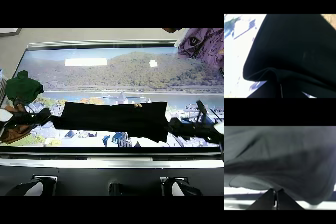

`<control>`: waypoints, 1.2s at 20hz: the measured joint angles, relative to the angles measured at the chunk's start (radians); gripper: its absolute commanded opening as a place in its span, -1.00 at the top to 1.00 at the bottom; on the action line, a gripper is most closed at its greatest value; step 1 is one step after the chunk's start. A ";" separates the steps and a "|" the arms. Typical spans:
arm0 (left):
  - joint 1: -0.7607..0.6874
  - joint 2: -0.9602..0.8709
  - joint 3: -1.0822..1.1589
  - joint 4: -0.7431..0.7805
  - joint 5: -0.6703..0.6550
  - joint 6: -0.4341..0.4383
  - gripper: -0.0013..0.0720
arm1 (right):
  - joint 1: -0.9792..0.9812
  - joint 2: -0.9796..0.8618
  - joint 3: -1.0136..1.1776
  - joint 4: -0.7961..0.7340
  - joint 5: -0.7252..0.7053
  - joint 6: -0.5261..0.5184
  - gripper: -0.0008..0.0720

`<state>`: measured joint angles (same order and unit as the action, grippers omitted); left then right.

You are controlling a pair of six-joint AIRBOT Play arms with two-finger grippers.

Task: Fold the clothes and pants, and hang the long-sleeved shirts on hangers.

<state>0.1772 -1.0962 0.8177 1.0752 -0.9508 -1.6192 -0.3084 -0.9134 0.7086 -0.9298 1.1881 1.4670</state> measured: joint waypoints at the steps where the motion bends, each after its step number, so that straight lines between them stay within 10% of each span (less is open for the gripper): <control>1: -0.012 -0.039 0.028 -0.001 0.021 0.001 0.92 | 0.039 -0.052 0.032 -0.039 -0.048 0.016 0.92; 18: -0.103 -0.447 0.307 -0.001 0.104 0.013 0.90 | 0.177 -0.515 0.397 -0.198 -0.275 0.104 0.91; 20: -0.111 -0.465 0.310 -0.002 0.118 0.012 0.61 | 0.177 -0.553 0.401 -0.176 -0.285 0.096 0.87; 24: -0.127 -0.481 0.320 -0.004 0.164 0.011 -0.85 | 0.173 -0.602 0.412 -0.156 -0.283 0.090 -0.51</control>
<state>0.0502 -1.5768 1.1381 1.0714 -0.7868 -1.6081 -0.1352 -1.5154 1.1210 -1.0863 0.9051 1.5574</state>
